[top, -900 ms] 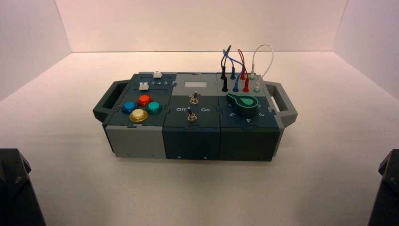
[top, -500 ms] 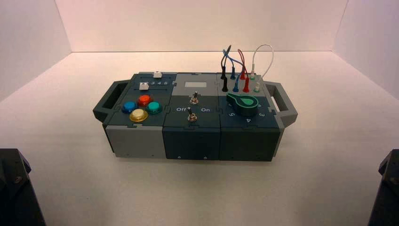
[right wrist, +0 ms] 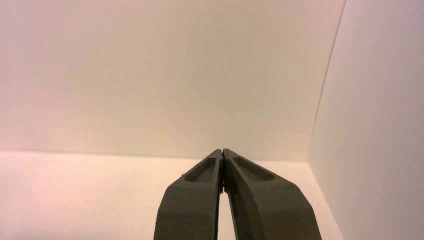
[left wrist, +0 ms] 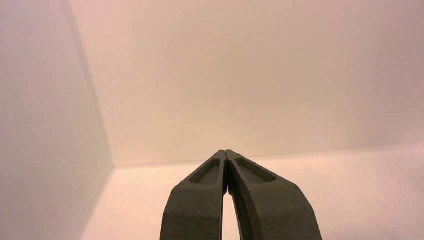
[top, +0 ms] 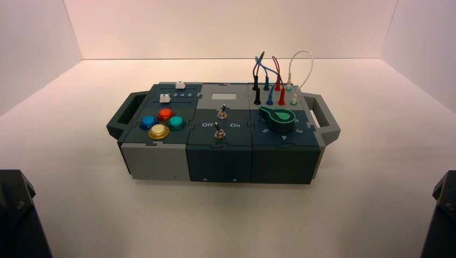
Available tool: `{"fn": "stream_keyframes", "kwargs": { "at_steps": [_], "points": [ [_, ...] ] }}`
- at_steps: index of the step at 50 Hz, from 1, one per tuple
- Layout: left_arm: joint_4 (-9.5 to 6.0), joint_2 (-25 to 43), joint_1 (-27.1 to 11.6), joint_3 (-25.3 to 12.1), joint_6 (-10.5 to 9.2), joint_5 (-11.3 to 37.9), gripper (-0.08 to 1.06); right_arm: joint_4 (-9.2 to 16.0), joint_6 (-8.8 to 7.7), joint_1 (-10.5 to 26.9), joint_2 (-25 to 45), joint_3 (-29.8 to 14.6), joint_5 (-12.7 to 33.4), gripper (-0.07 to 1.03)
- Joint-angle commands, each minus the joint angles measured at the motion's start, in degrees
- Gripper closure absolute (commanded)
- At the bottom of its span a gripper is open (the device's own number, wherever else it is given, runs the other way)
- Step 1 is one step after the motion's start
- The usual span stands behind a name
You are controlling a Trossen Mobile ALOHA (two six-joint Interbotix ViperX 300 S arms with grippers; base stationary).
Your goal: Push the green button with the left gripper.
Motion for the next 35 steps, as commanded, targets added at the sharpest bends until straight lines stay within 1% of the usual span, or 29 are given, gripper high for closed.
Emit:
{"fn": "stream_keyframes", "kwargs": {
  "at_steps": [1, 4, 8, 11, 12, 16, 18, 24, 32, 35],
  "points": [
    [0.09, 1.41, -2.81, -2.55, 0.88, 3.52, 1.00, 0.18, -0.18, 0.26, 0.53, -2.37, 2.02, 0.99],
    [0.09, 2.37, -3.96, -2.72, 1.05, 5.54, 1.00, 0.18, -0.09, 0.70, 1.23, -3.16, 4.48, 0.99],
    [0.18, 3.60, -5.89, -3.60, 1.05, 8.35, 1.00, 0.18, -0.09, 3.60, 2.90, -4.92, 10.37, 0.99],
    [0.18, 5.10, -7.03, -4.13, 1.23, 9.49, 1.00, 0.26, -0.09, 7.73, 5.45, -6.68, 15.82, 0.99],
    [0.18, 5.27, -7.12, -4.13, 1.23, 9.58, 1.00, 0.35, -0.09, 8.26, 5.80, -6.94, 16.44, 0.99],
    [0.18, 7.47, -8.09, -5.01, 1.23, 10.72, 1.00, 0.88, 0.09, 13.10, 8.53, -8.96, 21.27, 0.99],
    [0.18, 8.17, -8.35, -5.19, 1.32, 11.34, 1.00, 1.14, 0.09, 15.03, 9.58, -9.49, 22.85, 0.99],
    [0.18, 10.99, -9.76, -6.15, 1.32, 13.80, 1.00, 3.43, 0.18, 21.97, 13.27, -11.69, 27.51, 0.99],
    [0.18, 12.92, -11.60, -7.29, 1.32, 17.49, 1.00, 4.92, 0.18, 26.81, 16.70, -13.36, 30.50, 0.99],
    [0.18, 13.62, -13.18, -7.56, 1.32, 19.42, 1.00, 5.27, 0.18, 28.92, 18.11, -13.71, 31.29, 0.99]
  ]
}}
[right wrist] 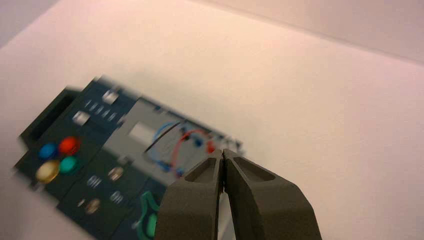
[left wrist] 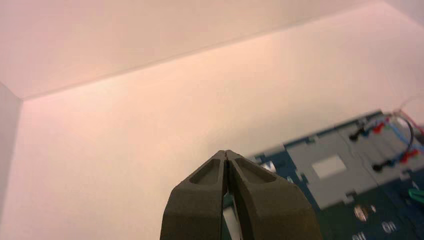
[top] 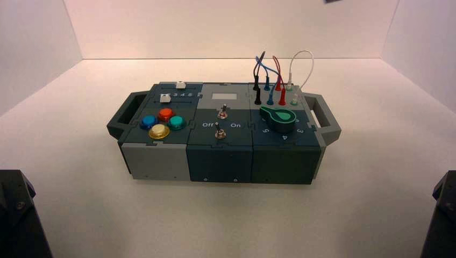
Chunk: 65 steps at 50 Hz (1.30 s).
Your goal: Push the green button with the left gripper.
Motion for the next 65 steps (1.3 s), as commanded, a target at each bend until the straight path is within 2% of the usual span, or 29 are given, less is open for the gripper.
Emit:
{"fn": "stream_keyframes", "kwargs": {
  "at_steps": [1, 9, 13, 18, 26, 31, 36, 38, 48, 65],
  "points": [
    [0.09, 0.88, -2.37, -2.20, 0.26, 2.29, 1.00, 0.70, 0.00, 3.69, 1.85, -2.29, 0.97, 0.99],
    [-0.09, 2.64, -6.15, -2.81, -0.09, 6.06, 1.00, 1.14, 0.09, 6.94, 3.52, -2.64, 1.32, 0.99],
    [-0.70, 3.78, -8.53, -3.16, -0.35, 8.79, 1.00, 1.41, 0.09, 7.82, 4.31, -2.90, 1.32, 0.99],
    [-1.23, 5.10, -11.69, -4.04, -0.62, 12.13, 1.00, 1.67, 0.00, 8.00, 4.75, -3.16, 1.76, 0.99],
    [-1.32, 8.26, -18.11, -5.98, -2.20, 16.96, 1.00, 1.67, 0.00, 8.00, 5.01, -3.43, 2.37, 0.99],
    [-1.41, 8.70, -18.90, -6.24, -2.37, 17.31, 1.01, 1.67, 0.00, 8.00, 5.10, -3.43, 2.37, 0.99],
    [-2.11, 12.22, -22.76, -7.47, -4.39, 19.34, 1.01, 1.67, 0.00, 8.09, 5.19, -3.60, 2.72, 0.99],
    [-2.46, 13.80, -23.38, -7.82, -4.92, 19.95, 1.01, 1.67, 0.00, 8.09, 5.27, -3.69, 2.99, 0.99],
    [-2.99, 18.37, -25.40, -8.09, -5.01, 20.13, 1.00, 1.85, 0.00, 8.00, 5.45, -3.69, 3.16, 0.99],
    [-3.16, 22.32, -25.58, -8.44, -4.92, 20.04, 1.00, 1.93, 0.00, 8.00, 5.98, -3.69, 3.25, 0.99]
  ]
}}
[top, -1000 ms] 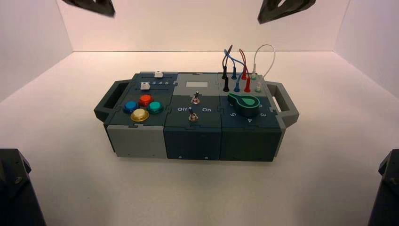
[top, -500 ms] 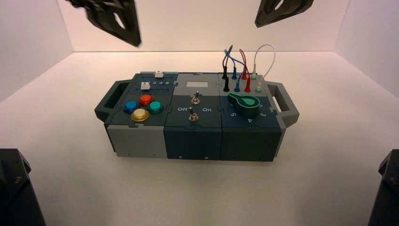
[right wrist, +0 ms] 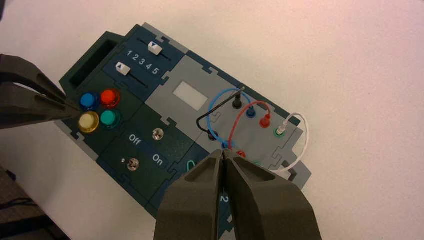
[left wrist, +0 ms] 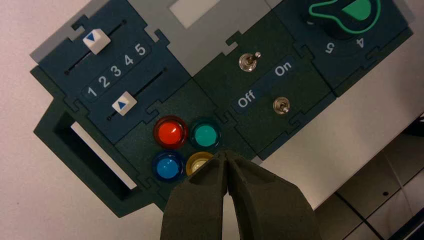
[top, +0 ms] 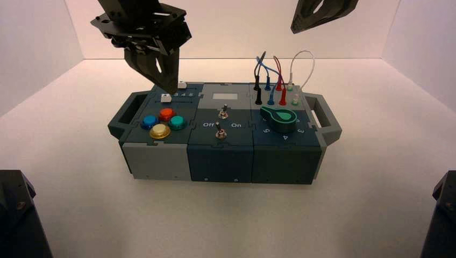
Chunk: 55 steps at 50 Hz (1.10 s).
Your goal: Push the green button with the left gripper.
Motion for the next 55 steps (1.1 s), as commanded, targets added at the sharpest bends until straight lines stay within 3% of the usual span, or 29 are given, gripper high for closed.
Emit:
{"fn": "stream_keyframes", "kwargs": {
  "at_steps": [1, 55],
  "points": [
    [-0.18, 1.14, -0.18, -1.67, -0.18, -0.35, 1.00, 0.26, 0.00, 0.26, 0.09, -1.93, -0.18, 0.99],
    [0.97, 10.46, -0.18, -2.72, 0.88, -3.87, 1.01, 0.53, 0.00, 0.26, 0.09, -2.20, 0.00, 0.99]
  ]
}}
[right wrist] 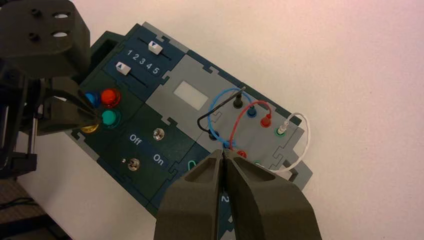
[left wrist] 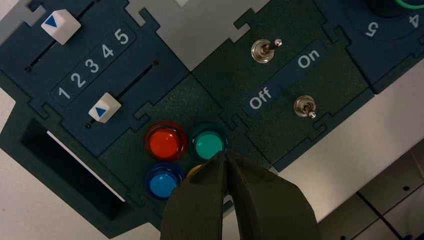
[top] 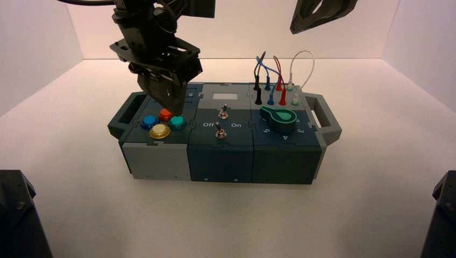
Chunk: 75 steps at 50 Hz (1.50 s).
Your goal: Push the green button with the left gripper.
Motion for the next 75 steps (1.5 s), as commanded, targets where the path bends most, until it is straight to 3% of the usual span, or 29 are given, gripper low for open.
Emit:
{"fn": "stream_keyframes", "kwargs": {
  "at_steps": [1, 26, 56, 75],
  "points": [
    [0.26, -0.09, -0.09, -1.41, 0.00, -0.53, 1.00, 0.18, 0.09, 0.26, -0.35, -1.93, -0.18, 0.99],
    [1.49, 0.97, 0.62, -1.85, 0.26, -0.70, 1.01, 0.26, 0.00, 0.26, -0.35, -1.93, -0.26, 0.99],
    [1.41, 6.33, 1.05, -1.85, 1.58, -1.76, 1.01, 0.26, 0.00, 0.26, -0.26, -1.76, -0.35, 0.99],
    [1.41, -3.60, 0.97, -2.46, 0.44, 5.36, 1.01, 0.26, 0.35, 0.26, -0.70, -1.93, 0.53, 0.99]
  ]
}}
